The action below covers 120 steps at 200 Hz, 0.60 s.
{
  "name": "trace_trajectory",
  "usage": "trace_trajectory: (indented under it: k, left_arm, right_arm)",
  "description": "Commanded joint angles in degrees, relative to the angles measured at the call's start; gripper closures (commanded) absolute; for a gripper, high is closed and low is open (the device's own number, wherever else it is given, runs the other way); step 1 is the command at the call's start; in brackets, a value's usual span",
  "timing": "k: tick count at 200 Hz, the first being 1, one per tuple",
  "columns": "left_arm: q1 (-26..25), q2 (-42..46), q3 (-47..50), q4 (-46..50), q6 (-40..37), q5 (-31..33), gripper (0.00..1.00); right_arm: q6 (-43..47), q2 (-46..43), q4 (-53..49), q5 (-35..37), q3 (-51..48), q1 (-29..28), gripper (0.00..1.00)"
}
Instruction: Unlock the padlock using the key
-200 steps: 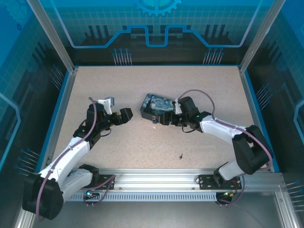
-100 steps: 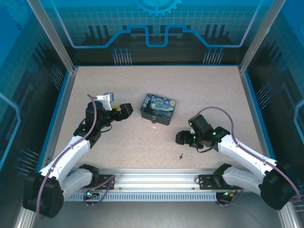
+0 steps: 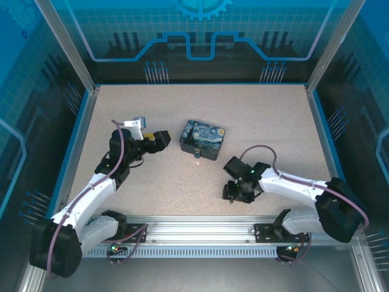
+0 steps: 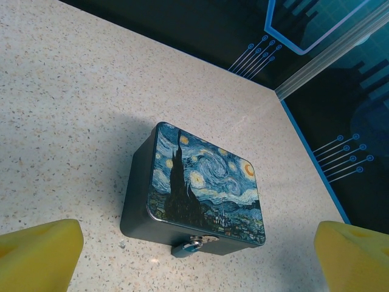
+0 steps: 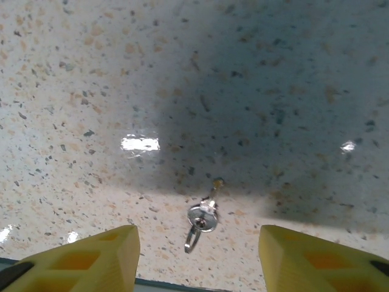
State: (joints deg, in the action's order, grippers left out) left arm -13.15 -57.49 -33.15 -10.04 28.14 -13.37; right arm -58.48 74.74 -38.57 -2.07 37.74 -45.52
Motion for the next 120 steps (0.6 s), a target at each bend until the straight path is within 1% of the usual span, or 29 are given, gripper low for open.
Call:
trace_trajectory:
  k: [1, 34, 78, 120]
  left_arm:
    - [-0.14, -0.34, 0.80, -2.30, -0.52, -1.24, 0.01]
    - [-0.19, -0.25, 0.71, -1.82, -0.70, -1.31, 0.01]
    - [-0.19, 0.01, 0.63, -1.22, -0.89, -1.23, 0.01]
    - [-0.15, 0.30, 0.54, -0.77, -1.14, -1.29, 0.01]
  right_arm:
    - [-0.20, 2.85, -1.76, 1.05, 2.44, -1.54, 0.49]
    - [0.47, 6.02, -2.69, 1.85, 4.01, -2.25, 0.55]
    - [0.29, 6.49, -3.40, 1.57, 3.45, -2.34, 0.65]
    - [0.42, 6.89, -3.53, 1.03, 2.52, -2.34, 0.70]
